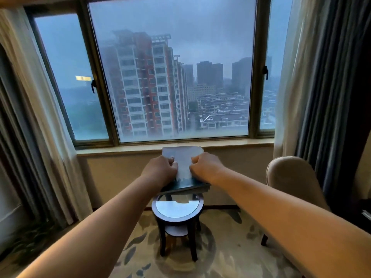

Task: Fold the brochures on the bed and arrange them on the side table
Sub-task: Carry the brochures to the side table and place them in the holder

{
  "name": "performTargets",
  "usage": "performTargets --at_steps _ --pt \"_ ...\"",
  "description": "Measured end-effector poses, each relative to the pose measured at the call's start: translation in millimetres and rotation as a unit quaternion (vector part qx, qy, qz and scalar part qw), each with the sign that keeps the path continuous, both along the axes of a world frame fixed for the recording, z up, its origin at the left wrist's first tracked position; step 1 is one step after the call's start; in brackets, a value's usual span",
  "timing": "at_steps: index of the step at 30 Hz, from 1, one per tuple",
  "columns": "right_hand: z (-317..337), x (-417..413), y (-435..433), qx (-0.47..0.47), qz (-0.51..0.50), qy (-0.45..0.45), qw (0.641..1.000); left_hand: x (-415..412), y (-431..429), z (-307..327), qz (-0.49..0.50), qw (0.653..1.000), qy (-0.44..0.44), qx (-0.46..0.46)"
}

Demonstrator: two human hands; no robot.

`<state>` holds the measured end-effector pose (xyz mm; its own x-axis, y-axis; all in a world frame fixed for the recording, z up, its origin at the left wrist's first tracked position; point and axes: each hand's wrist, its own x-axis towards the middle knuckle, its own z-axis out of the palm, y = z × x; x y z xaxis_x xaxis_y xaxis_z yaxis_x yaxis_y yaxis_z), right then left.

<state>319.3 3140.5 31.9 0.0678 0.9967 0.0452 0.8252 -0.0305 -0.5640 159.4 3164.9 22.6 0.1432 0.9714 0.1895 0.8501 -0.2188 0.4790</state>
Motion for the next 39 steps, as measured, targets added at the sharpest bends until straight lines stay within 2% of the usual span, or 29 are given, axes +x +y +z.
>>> performTargets --at_steps 5,10,17,23,31,39 --pt "-7 9 109 -0.010 0.017 0.012 1.000 7 108 -7 0.020 1.000 0.016 -0.005" --pt "-19 8 216 -0.016 0.029 -0.004 0.999 6 209 -28 0.026 0.999 -0.012 -0.022" --pt "-44 6 368 -0.045 0.004 0.042 0.998 -6 363 -57 0.001 1.000 0.008 -0.015" --pt "-77 7 487 -0.073 -0.029 0.042 0.996 -5 485 -83 -0.030 0.999 0.027 -0.033" --pt "-146 23 632 -0.119 -0.057 0.134 0.982 7 632 -150 -0.043 0.994 0.047 -0.085" --pt "-229 41 780 -0.103 -0.017 0.056 0.993 19 758 -225 -0.010 0.992 0.046 -0.121"
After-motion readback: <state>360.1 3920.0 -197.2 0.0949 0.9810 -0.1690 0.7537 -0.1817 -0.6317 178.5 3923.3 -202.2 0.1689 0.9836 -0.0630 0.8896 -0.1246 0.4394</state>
